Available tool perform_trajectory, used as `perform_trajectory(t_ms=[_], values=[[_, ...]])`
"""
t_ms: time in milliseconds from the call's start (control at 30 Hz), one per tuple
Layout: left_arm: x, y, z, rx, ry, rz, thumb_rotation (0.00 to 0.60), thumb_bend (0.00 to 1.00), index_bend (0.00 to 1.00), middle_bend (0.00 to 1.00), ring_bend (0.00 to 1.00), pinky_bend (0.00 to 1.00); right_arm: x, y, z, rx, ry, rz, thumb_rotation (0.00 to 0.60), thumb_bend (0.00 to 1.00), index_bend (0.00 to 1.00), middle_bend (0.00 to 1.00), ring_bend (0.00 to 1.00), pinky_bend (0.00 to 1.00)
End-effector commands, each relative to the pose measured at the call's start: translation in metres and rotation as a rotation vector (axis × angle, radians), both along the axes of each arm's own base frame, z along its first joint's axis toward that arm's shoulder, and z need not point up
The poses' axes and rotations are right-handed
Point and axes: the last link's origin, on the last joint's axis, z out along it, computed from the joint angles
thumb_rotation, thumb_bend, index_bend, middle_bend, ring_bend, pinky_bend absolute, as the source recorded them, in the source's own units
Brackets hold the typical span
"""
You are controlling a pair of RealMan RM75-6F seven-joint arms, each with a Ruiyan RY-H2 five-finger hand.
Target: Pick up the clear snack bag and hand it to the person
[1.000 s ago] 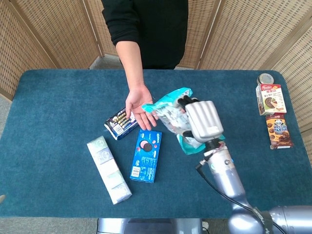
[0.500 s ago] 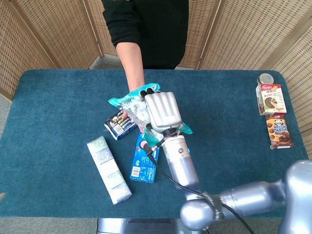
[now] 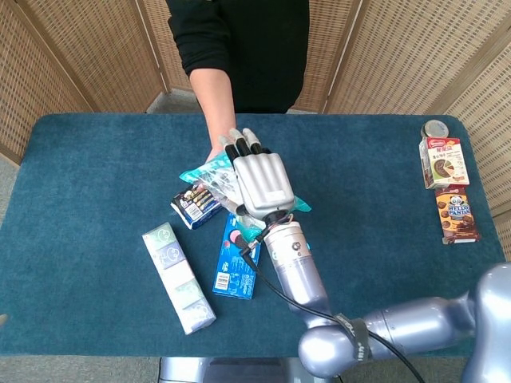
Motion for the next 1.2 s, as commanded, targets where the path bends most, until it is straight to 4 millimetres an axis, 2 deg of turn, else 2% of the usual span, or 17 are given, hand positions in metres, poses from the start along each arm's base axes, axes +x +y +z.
perform_trajectory(t_ms=[33,100,200,267,333,400,500,533,667,733,800,900,1033,1200], values=[[0.000,-0.001,0.001,0.005,-0.003,0.002,0.600,0.14,0.00,0.00,0.00,0.09,-0.001,0.005,0.028,-0.051,-0.037,0.015,0.549,0.00,0.00,0.00,0.05,0.31],[-0.001,-0.001,0.002,0.007,-0.006,0.003,0.600,0.14,0.00,0.00,0.00,0.09,-0.009,0.008,0.042,-0.079,-0.040,0.033,0.549,0.00,0.00,0.00,0.05,0.31],[-0.002,-0.002,0.003,0.009,-0.010,0.002,0.600,0.14,0.00,0.00,0.00,0.09,-0.032,0.013,0.062,-0.123,-0.021,0.054,0.535,0.00,0.00,0.00,0.05,0.30],[-0.001,-0.002,0.004,0.010,-0.010,-0.002,0.600,0.14,0.00,0.00,0.00,0.09,-0.057,0.015,0.074,-0.149,-0.010,0.059,0.521,0.00,0.00,0.00,0.05,0.30],[-0.001,-0.003,0.003,0.008,-0.010,-0.007,0.600,0.14,0.00,0.00,0.00,0.09,-0.091,0.017,0.081,-0.163,0.003,0.056,0.509,0.00,0.00,0.00,0.05,0.30],[0.000,-0.003,0.002,0.004,-0.009,-0.012,0.600,0.14,0.00,0.00,0.00,0.09,-0.117,0.018,0.084,-0.161,0.016,0.068,0.505,0.00,0.00,0.00,0.05,0.30],[0.002,-0.004,0.000,-0.002,-0.002,-0.018,0.600,0.14,0.00,0.00,0.00,0.09,-0.168,0.019,0.082,-0.141,0.032,0.101,0.504,0.00,0.00,0.00,0.05,0.30],[0.003,-0.005,-0.001,-0.006,0.000,-0.019,0.600,0.14,0.00,0.00,0.00,0.09,-0.191,0.022,0.082,-0.133,0.032,0.106,0.502,0.00,0.00,0.01,0.05,0.30],[0.004,-0.004,-0.003,-0.008,0.005,-0.017,0.600,0.14,0.00,0.00,0.00,0.09,-0.255,0.032,0.082,-0.163,0.034,0.121,0.495,0.00,0.03,0.02,0.06,0.29],[0.004,-0.004,-0.004,-0.008,0.006,-0.015,0.600,0.14,0.00,0.00,0.00,0.09,-0.277,0.038,0.082,-0.179,0.033,0.127,0.489,0.00,0.05,0.02,0.06,0.29],[0.004,-0.003,-0.005,-0.007,0.009,-0.014,0.600,0.14,0.00,0.00,0.00,0.09,-0.301,0.046,0.081,-0.200,0.029,0.113,0.461,0.00,0.07,0.03,0.05,0.28],[0.005,-0.003,-0.006,-0.012,0.015,-0.014,0.600,0.14,0.00,0.00,0.00,0.09,-0.337,0.059,0.077,-0.217,0.055,0.076,0.349,0.00,0.09,0.03,0.05,0.26],[0.006,-0.004,-0.008,-0.013,0.021,-0.017,0.600,0.14,0.00,0.00,0.00,0.09,-0.368,0.070,0.072,-0.239,0.086,0.044,0.252,0.00,0.09,0.03,0.04,0.24],[0.007,-0.005,-0.009,-0.013,0.024,-0.020,0.600,0.14,0.00,0.00,0.00,0.09,-0.390,0.077,0.071,-0.256,0.080,0.006,0.230,0.00,0.10,0.03,0.04,0.23]])
